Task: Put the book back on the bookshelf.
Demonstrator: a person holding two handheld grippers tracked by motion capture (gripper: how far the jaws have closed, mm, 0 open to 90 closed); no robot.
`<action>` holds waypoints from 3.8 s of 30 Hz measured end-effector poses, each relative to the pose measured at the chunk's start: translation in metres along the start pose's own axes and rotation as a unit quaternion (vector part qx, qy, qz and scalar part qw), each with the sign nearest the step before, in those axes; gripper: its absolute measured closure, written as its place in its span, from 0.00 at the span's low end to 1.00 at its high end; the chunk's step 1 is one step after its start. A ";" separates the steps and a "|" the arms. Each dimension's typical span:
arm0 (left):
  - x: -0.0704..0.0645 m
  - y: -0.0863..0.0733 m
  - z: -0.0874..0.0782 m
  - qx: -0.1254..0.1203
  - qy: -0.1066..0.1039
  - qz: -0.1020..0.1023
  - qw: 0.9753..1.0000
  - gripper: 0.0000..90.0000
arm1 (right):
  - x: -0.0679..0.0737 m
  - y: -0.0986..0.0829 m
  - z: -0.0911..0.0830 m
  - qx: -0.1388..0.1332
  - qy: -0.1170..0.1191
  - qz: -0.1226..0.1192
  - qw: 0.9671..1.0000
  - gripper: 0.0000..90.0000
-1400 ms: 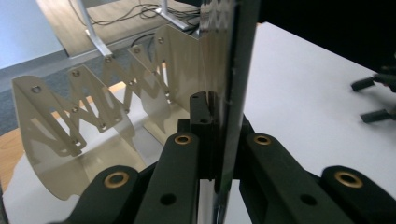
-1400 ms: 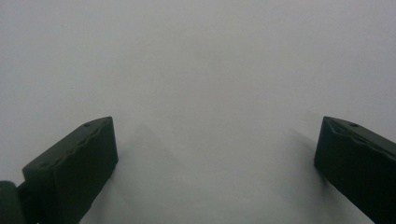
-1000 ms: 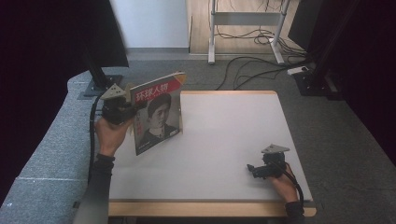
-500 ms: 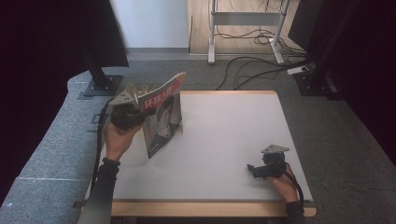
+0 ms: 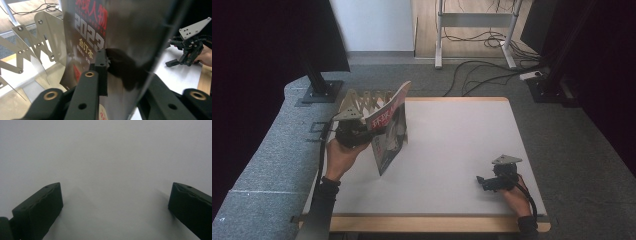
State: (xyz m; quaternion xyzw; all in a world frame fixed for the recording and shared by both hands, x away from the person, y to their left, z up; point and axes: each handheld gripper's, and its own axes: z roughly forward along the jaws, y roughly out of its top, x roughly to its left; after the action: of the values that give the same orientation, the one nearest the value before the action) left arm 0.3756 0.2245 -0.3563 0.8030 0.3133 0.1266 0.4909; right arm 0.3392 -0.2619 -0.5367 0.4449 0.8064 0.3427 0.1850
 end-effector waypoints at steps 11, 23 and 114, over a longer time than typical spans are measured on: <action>-0.016 -0.016 0.006 0.016 0.017 0.028 0.999 0.71 | 0.000 0.000 0.000 0.000 0.000 0.000 1.000 0.00; -0.030 -0.049 0.015 0.046 0.036 0.049 0.997 0.67 | 0.000 0.000 0.000 0.000 0.000 0.001 1.000 0.00; -0.029 -0.025 0.091 0.039 0.076 0.059 0.995 0.64 | 0.000 0.000 0.000 0.000 0.000 0.001 1.000 0.00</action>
State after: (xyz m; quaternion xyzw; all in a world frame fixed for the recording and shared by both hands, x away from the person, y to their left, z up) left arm 0.3905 0.1496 -0.4194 0.8266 0.3065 0.2039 0.4258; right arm 0.3389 -0.2619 -0.5368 0.4457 0.8061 0.3430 0.1842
